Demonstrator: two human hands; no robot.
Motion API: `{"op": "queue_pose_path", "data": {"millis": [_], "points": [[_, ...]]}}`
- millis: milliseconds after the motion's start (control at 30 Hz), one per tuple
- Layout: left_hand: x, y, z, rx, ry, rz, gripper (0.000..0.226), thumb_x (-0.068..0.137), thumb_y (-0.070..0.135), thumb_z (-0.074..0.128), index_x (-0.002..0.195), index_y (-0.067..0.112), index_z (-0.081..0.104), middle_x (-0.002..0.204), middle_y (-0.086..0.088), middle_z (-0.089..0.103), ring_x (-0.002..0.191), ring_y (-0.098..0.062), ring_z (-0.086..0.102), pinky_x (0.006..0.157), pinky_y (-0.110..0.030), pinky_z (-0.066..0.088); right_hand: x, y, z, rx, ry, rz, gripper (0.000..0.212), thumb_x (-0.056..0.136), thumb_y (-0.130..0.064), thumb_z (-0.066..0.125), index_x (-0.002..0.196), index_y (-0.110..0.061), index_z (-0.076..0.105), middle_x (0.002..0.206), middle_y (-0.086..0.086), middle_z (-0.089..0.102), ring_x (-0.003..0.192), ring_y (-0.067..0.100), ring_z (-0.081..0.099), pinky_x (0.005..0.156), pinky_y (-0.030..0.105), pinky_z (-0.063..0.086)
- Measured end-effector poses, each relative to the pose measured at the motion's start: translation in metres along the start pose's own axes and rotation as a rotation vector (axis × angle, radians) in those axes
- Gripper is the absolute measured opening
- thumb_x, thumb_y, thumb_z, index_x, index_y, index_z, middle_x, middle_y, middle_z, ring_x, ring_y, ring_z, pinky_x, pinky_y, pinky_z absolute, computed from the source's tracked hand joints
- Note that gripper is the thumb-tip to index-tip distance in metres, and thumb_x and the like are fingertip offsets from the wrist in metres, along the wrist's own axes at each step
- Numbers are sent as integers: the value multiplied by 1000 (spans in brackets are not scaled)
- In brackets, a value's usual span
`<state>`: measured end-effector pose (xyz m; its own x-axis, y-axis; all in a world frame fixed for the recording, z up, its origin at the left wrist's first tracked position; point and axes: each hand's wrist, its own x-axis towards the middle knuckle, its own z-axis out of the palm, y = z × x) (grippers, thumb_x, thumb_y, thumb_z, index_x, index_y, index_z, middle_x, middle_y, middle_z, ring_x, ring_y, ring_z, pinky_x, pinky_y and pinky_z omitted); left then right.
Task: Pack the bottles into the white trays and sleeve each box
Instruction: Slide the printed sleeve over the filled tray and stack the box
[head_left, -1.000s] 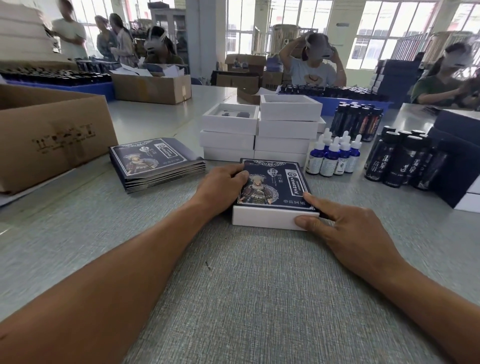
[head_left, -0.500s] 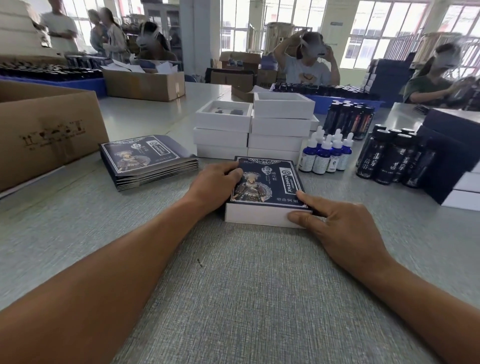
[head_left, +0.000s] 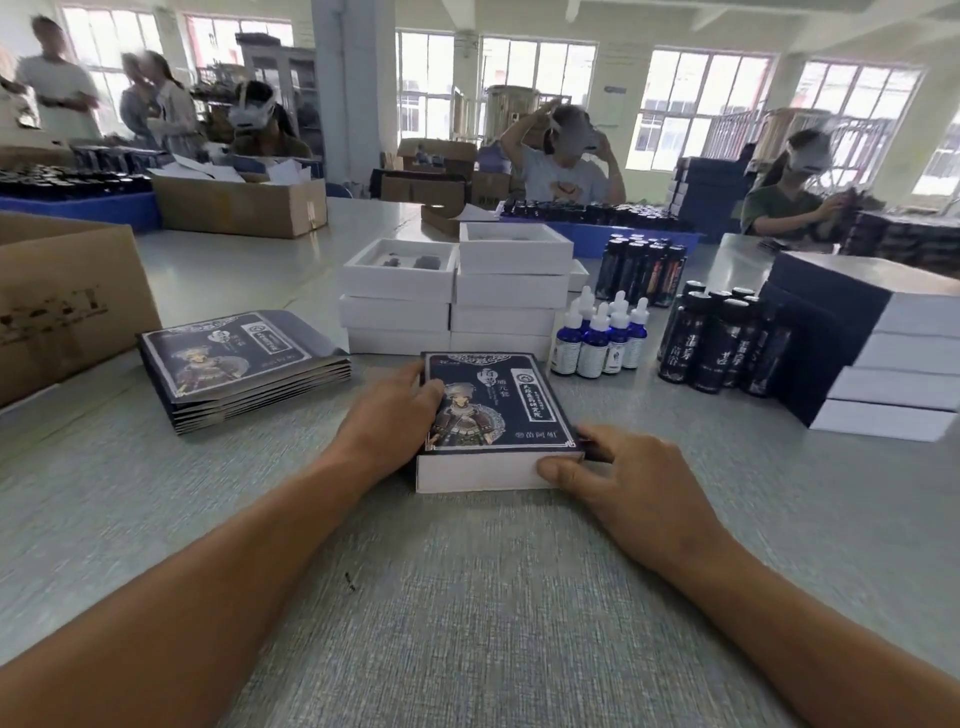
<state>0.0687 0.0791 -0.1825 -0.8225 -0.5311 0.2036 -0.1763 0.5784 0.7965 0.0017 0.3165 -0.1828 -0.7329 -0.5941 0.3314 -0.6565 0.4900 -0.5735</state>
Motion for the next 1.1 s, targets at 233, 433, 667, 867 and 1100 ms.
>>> {"op": "queue_pose_path", "data": {"millis": [233, 433, 667, 867, 1100], "points": [[-2, -4, 3, -82, 63, -1, 18, 101, 38, 50, 93, 47, 64, 86, 19, 71, 77, 0, 65, 72, -30, 49, -7, -3, -16, 309, -126, 76, 32, 86, -54, 67, 117, -48, 66, 110, -31, 68, 101, -11, 62, 89, 19, 51], [-22, 22, 11, -259, 246, 114, 17, 99, 35, 55, 110, 47, 59, 70, 40, 61, 68, 6, 64, 65, -27, 45, -12, -15, -28, 739, -124, 216, 40, 82, -60, 69, 118, -62, 51, 110, -17, 73, 96, 9, 72, 82, 31, 61], [-35, 27, 22, -347, 97, 222, 53, 67, 91, 50, 115, 69, 51, 118, 30, 64, 80, -17, 75, 84, -55, 53, -6, -1, -77, 870, 326, 396, 13, 92, -29, 62, 93, -27, 74, 81, 6, 74, 63, 17, 69, 52, 27, 54], [-16, -6, 41, 91, 57, 236, 49, 67, 90, 36, 115, 82, 35, 115, 15, 62, 93, -8, 67, 88, -45, 56, 8, 41, -173, 983, 826, 450, 16, 86, -28, 68, 75, -18, 73, 56, 0, 68, 47, 12, 63, 40, 21, 46], [4, -44, 53, 339, 36, 276, 49, 76, 89, 31, 120, 73, 44, 103, 38, 61, 87, -9, 68, 75, -44, 60, 61, 112, -270, 869, 960, 543, 22, 89, -27, 62, 107, -14, 60, 82, 10, 64, 51, 18, 60, 40, 18, 45]]}}
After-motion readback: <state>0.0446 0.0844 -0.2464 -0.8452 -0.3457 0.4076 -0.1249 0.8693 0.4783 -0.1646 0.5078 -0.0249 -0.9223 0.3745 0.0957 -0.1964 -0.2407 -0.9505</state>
